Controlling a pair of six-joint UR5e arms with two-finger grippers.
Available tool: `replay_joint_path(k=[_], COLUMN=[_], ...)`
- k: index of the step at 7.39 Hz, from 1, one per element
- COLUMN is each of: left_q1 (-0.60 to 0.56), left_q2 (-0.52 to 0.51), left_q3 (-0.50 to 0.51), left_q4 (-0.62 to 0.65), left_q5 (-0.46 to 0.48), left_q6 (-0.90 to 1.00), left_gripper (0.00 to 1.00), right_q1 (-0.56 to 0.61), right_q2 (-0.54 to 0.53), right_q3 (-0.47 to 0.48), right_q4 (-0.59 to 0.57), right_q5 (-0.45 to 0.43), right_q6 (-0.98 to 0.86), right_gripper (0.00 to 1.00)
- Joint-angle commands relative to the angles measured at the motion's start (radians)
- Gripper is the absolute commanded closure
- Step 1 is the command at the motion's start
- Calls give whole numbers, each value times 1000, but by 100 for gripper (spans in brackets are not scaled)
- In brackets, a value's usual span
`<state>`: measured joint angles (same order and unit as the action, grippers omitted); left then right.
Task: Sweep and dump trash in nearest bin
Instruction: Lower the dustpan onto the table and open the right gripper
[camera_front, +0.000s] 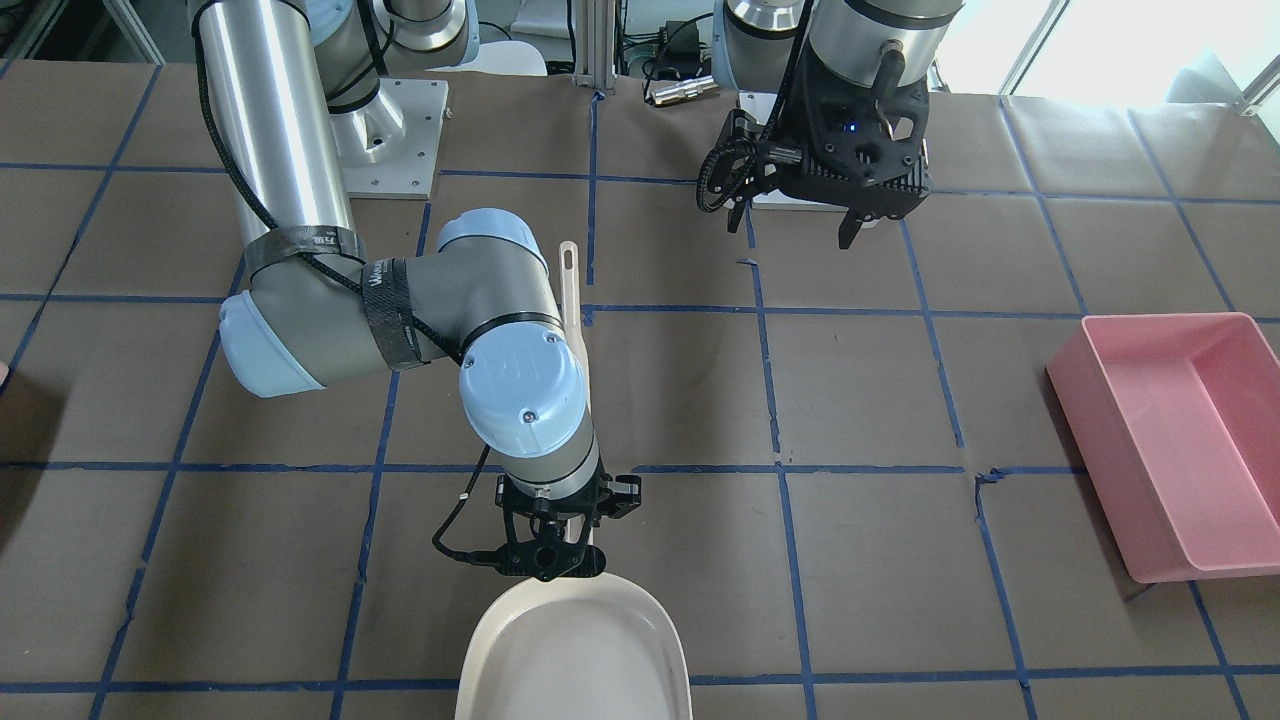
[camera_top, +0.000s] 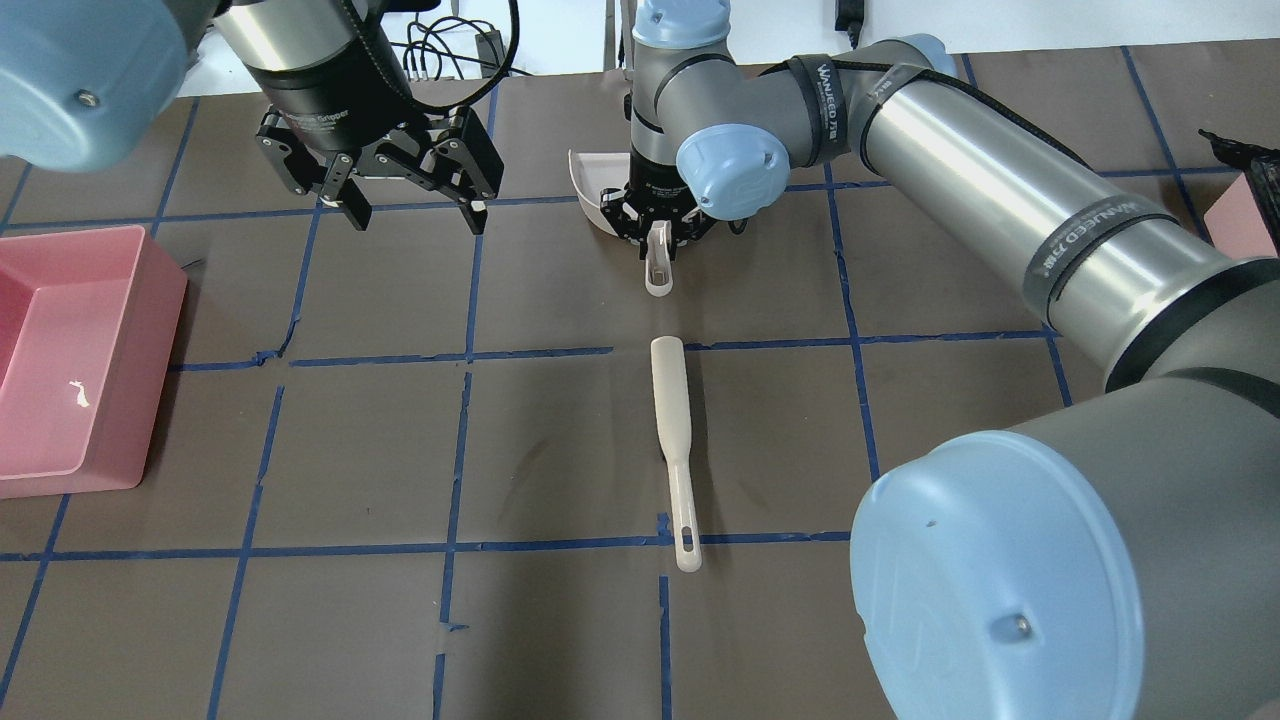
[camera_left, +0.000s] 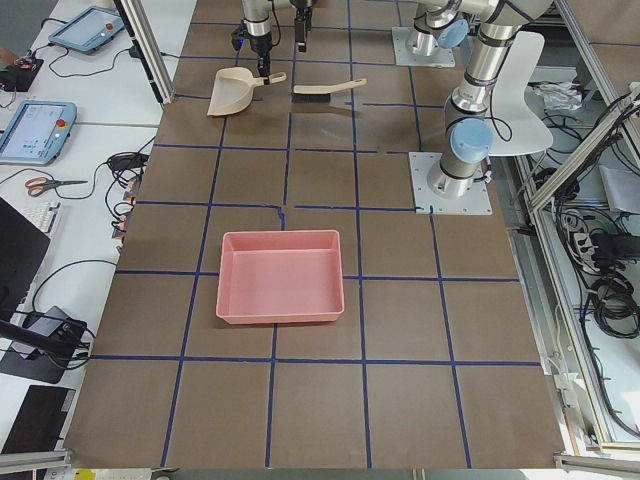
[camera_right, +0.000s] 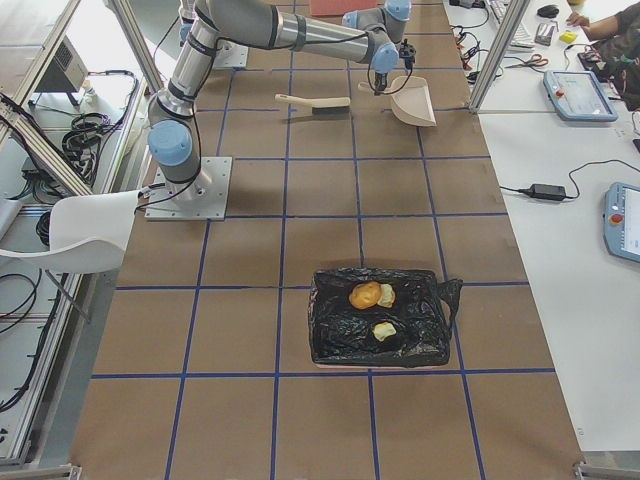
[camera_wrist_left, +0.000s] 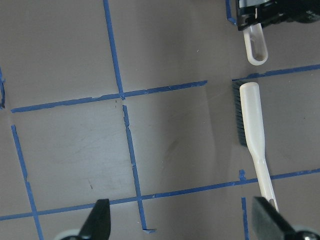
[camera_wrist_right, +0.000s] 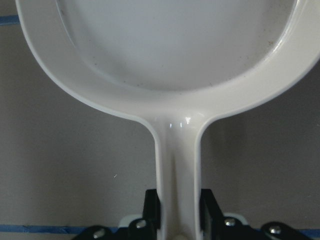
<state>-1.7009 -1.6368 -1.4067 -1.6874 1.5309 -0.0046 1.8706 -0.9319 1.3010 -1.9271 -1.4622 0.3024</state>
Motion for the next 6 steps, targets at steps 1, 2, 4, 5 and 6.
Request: replay_joint_path(k=[1, 2, 4, 5, 6], left_q1=[1, 0, 1, 1, 1], left_q2=[0, 0, 0, 0, 0], left_q3=[0, 0, 0, 0, 0], left_q4=[0, 0, 0, 0, 0], left_q5=[0, 0, 0, 0, 0], left_q6=[0, 0, 0, 0, 0], left_gripper=[0, 0, 0, 0, 0], right_q1=[1, 1, 2, 2, -2], right_q2=[-1, -4, -4, -4, -4], right_q3=[21, 29, 29, 27, 24], right_q4=[2, -4, 0, -6, -9], right_q5=[-9, -9, -7, -7, 0], right_q6=[-37, -34, -31, -32, -38], right_gripper=[91, 91, 79, 41, 25])
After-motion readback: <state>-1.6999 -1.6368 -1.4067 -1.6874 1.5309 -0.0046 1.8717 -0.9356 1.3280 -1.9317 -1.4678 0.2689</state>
